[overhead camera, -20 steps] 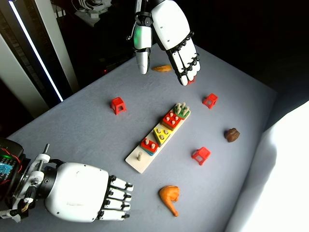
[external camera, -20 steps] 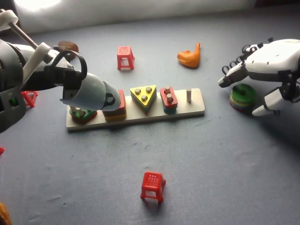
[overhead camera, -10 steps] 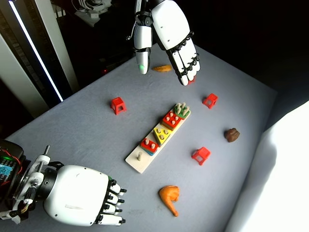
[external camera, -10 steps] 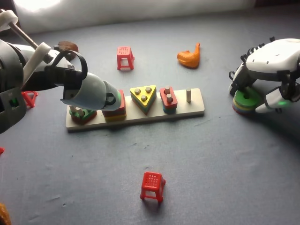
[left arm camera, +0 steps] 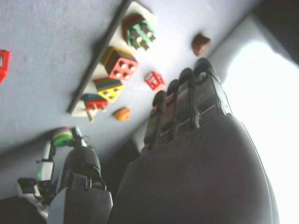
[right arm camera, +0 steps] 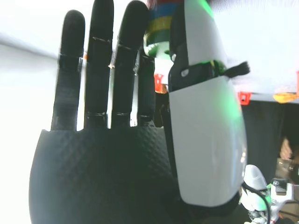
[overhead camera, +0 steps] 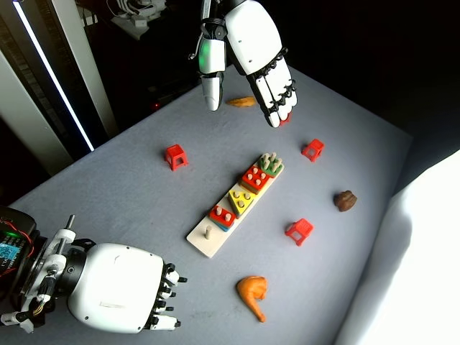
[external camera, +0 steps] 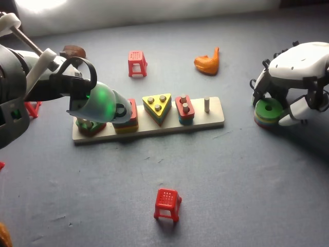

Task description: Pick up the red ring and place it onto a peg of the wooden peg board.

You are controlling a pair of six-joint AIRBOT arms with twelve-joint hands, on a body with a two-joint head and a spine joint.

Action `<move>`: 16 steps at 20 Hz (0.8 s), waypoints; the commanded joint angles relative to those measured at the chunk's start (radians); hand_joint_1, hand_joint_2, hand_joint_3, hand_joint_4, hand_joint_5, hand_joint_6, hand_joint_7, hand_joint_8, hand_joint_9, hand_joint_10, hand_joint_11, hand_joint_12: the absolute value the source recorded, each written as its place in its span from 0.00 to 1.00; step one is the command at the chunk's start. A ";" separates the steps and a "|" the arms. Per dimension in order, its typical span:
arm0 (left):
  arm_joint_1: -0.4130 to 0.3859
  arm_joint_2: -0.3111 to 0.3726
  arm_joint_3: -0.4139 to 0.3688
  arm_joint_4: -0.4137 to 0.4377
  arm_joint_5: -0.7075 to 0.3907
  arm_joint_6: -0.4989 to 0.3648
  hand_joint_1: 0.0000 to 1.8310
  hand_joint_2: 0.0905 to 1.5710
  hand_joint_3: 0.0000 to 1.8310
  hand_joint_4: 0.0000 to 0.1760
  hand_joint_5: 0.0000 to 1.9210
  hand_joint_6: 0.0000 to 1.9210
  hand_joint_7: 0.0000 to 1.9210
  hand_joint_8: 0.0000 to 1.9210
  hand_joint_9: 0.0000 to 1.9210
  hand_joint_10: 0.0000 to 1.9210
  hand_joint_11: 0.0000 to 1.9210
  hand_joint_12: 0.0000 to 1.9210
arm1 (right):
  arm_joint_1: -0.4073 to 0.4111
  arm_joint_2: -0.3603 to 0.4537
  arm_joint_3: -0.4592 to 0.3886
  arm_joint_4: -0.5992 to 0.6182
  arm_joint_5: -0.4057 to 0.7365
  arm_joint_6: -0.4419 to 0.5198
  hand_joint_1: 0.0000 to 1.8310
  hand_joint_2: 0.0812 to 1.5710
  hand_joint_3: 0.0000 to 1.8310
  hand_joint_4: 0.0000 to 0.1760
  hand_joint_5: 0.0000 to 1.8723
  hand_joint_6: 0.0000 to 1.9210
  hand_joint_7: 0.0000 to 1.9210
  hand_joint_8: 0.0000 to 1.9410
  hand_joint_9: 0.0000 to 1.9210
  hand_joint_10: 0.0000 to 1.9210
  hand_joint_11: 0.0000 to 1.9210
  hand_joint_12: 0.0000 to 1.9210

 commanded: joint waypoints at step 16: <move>-0.002 0.003 -0.002 0.081 -0.003 0.000 0.00 0.74 0.00 0.00 0.00 0.00 0.00 0.00 0.00 0.00 0.00 0.00 | 0.208 -0.073 0.003 0.111 0.080 -0.022 0.67 0.69 0.00 0.13 0.53 0.52 0.54 0.46 0.53 0.21 0.31 0.63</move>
